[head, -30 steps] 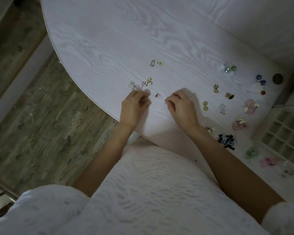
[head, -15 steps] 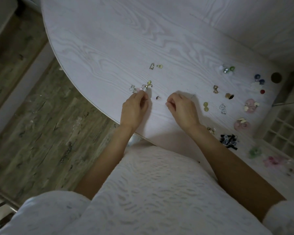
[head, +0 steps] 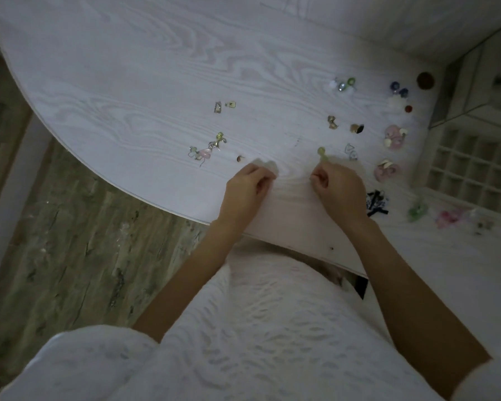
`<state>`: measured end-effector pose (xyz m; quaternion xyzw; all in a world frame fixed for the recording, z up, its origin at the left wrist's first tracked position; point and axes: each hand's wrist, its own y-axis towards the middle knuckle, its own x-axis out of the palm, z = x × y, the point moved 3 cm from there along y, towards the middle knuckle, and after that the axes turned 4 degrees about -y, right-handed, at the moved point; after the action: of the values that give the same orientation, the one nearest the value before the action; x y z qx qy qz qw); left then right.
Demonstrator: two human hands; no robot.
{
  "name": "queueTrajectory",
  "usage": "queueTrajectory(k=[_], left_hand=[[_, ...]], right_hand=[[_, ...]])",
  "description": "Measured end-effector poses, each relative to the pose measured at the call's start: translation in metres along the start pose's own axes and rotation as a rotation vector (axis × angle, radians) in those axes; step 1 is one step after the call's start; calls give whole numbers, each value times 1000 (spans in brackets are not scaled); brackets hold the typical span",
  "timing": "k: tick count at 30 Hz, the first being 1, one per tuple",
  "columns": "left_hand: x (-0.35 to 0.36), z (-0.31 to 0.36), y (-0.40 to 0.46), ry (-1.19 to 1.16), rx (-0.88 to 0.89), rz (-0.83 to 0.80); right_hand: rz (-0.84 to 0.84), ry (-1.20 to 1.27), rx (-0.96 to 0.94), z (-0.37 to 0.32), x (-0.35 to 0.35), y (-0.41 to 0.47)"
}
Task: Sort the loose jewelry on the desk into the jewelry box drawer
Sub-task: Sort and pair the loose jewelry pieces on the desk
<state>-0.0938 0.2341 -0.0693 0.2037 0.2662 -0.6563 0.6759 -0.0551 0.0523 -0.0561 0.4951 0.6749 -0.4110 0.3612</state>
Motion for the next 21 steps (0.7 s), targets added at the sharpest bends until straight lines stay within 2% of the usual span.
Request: queueTrajectory(k=[3,6,9,13,21], left_hand=[[15,13,8,-1,53,-58],[28,24,16,25,113,-110],[44,33,13,50,213,-188],[54,39,3,50,290,-236],[54,37,-12,58,352,-260]], right_hand=[[18,-53,32,10,-9,-1],[8,15,55,7,-16,-17],[2,99,195,16,-12,-48],[21,84,319,36,-5,-70],[66,149,338,43,-3,-81]])
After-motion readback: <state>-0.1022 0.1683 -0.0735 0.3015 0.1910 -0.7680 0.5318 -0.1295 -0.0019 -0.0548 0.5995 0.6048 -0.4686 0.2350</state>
